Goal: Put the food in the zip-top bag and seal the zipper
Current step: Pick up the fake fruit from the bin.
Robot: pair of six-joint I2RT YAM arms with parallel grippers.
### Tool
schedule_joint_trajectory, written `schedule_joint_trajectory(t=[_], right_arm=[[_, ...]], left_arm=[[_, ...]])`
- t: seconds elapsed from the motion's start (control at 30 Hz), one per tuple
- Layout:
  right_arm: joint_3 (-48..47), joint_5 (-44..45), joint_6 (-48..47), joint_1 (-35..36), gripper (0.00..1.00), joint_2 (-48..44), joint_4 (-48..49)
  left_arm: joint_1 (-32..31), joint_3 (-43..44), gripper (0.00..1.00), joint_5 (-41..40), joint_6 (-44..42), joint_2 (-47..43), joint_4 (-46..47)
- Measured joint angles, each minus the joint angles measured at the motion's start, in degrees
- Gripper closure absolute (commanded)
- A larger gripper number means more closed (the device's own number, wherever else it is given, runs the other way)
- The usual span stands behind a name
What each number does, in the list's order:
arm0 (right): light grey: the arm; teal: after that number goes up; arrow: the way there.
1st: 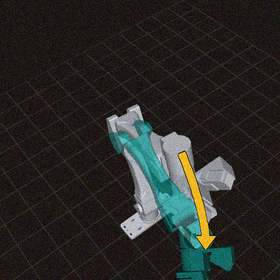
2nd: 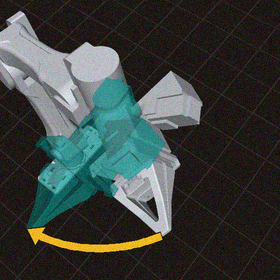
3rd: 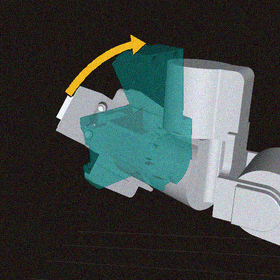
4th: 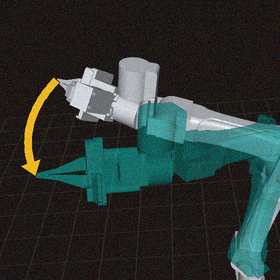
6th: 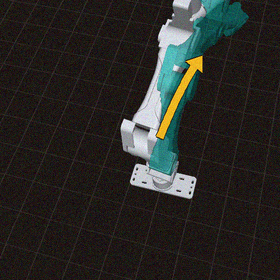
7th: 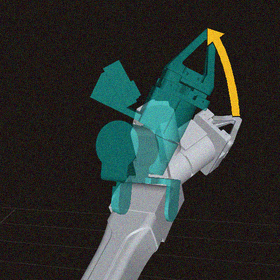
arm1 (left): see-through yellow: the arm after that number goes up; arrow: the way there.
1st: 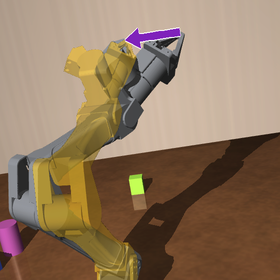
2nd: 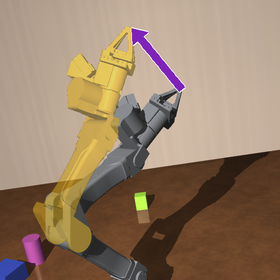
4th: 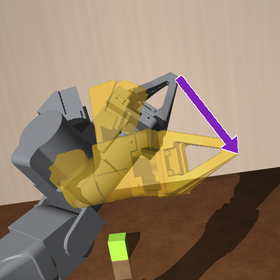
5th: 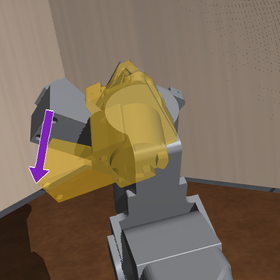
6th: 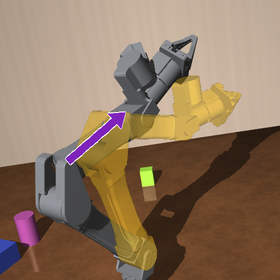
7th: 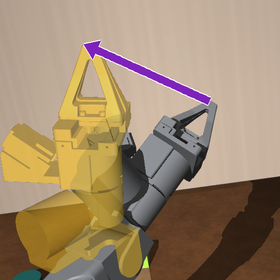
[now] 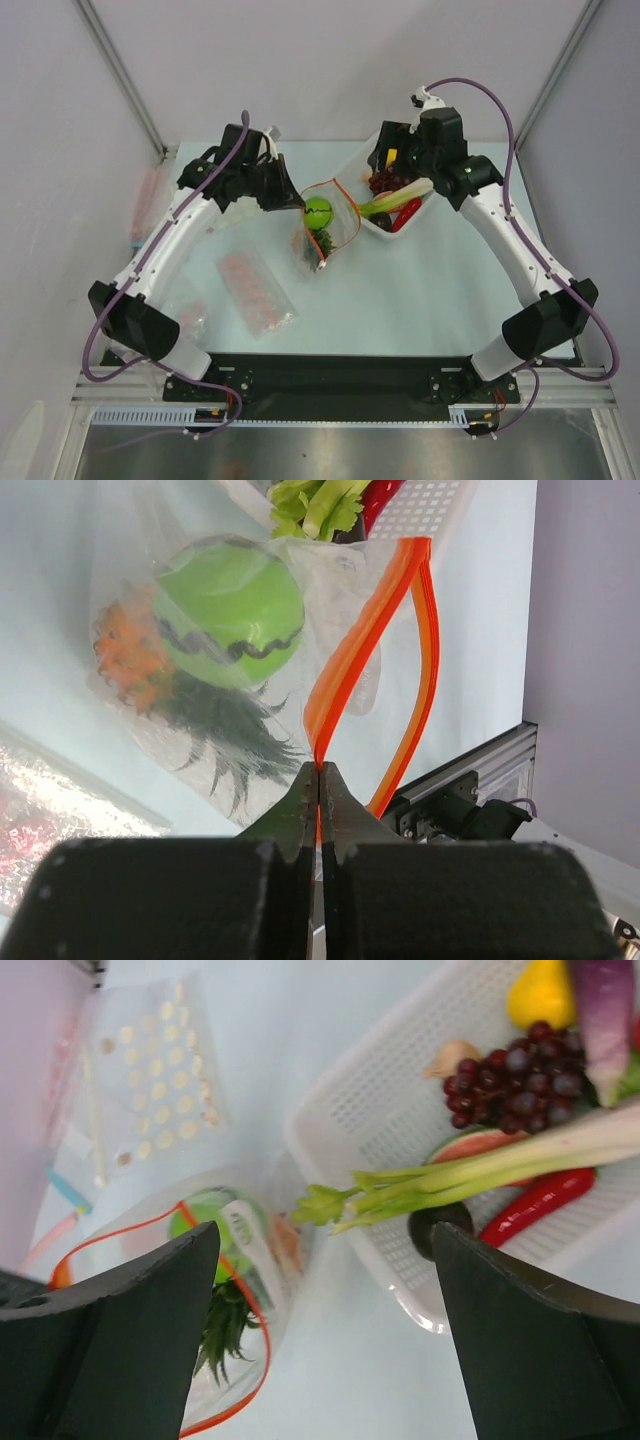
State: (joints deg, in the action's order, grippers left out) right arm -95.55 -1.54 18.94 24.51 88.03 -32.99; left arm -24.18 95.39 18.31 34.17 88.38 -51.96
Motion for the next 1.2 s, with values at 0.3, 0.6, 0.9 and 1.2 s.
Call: schedule_joint_trajectory(t=[0.3,0.6,0.9,1.2], right_arm=[[-0.2,4.87,2.47,-8.28,0.0,5.25,-1.9],[-5.49,13.46,4.87,-13.11,0.0,15.69,-1.36],[-11.58,22.88,6.08,-15.13,0.0,26.14,0.74],[-17.31,26.38,3.87,-15.13,0.0,34.56,4.85]], left_arm=[[0.0,-1.75,1.0,-0.09,-0.07,-2.6,1.44],[0.0,-5.68,1.0,-0.33,1.7,-5.14,4.28],[0.0,-6.91,1.0,-0.7,2.51,-5.25,5.97],[0.0,-6.95,1.0,-0.68,2.49,-5.27,6.58]])
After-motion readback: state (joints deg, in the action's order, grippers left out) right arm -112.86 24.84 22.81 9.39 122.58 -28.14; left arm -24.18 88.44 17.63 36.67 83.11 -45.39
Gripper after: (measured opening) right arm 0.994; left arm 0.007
